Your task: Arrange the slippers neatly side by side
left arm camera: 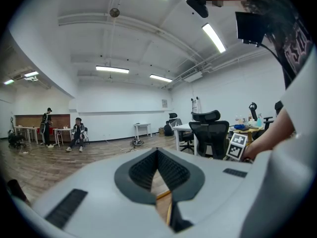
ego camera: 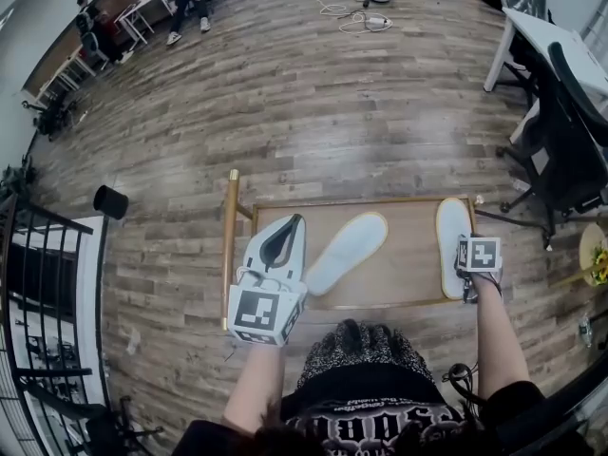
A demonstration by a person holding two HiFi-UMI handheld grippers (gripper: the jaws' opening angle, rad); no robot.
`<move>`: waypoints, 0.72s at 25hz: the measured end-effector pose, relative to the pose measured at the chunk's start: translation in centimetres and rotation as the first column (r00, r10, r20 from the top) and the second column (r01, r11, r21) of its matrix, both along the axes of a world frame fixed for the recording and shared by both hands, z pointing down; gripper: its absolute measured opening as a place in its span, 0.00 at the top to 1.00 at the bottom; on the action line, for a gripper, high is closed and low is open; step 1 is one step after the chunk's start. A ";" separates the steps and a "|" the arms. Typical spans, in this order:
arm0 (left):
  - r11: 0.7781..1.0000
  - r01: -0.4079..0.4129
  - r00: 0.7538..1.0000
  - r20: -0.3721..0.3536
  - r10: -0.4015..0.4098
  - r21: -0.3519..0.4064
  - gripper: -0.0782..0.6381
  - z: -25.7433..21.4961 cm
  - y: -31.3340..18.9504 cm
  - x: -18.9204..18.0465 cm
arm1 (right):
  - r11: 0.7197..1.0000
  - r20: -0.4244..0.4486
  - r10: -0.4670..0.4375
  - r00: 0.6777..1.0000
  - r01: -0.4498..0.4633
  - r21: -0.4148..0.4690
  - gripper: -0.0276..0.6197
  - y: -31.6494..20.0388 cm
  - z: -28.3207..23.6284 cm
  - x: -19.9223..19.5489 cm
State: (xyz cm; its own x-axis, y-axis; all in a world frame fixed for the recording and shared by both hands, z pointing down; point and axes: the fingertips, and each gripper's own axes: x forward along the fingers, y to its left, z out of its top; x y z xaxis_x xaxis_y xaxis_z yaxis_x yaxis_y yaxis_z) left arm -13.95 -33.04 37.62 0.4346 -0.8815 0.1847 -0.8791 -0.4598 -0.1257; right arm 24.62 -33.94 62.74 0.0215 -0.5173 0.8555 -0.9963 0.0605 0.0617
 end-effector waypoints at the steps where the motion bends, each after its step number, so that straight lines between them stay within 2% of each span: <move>1: 1.000 0.002 1.000 -0.001 -0.002 0.000 0.89 0.0 0.0 -0.2 | 1.000 -0.005 0.007 1.000 -0.007 0.022 0.81 0.1 -0.8 0.1; 3: 1.000 0.006 1.000 -0.004 -0.006 -0.001 0.89 0.1 0.0 -0.3 | 0.998 -0.020 0.019 1.000 -0.017 0.066 0.81 0.3 -2.6 0.3; 5: 1.000 0.006 1.000 -0.007 -0.006 -0.004 0.89 0.3 0.0 -0.1 | 0.993 0.001 0.038 0.999 -0.038 0.112 0.81 0.6 -4.5 -0.1; 8: 1.000 0.010 1.000 -0.012 -0.010 -0.006 0.89 0.6 0.2 -0.1 | 0.981 0.146 0.085 0.986 -0.108 0.161 0.81 0.9 -6.4 -3.2; 11: 1.000 0.010 1.000 -0.017 -0.010 -0.007 0.89 0.7 0.3 -0.2 | 0.971 0.337 0.131 0.932 -0.189 0.144 0.81 0.7 -6.8 -7.6; 16: 1.000 0.016 1.000 -0.023 -0.016 -0.009 0.89 0.8 0.3 -0.6 | 0.990 0.496 0.083 0.865 -0.130 0.062 0.81 0.7 -5.4 -16.9; 18: 1.000 0.018 1.000 -0.023 -0.018 -0.009 0.89 0.9 0.5 -1.0 | 0.990 0.584 0.115 0.804 -0.139 -0.004 0.81 0.9 -4.6 -20.2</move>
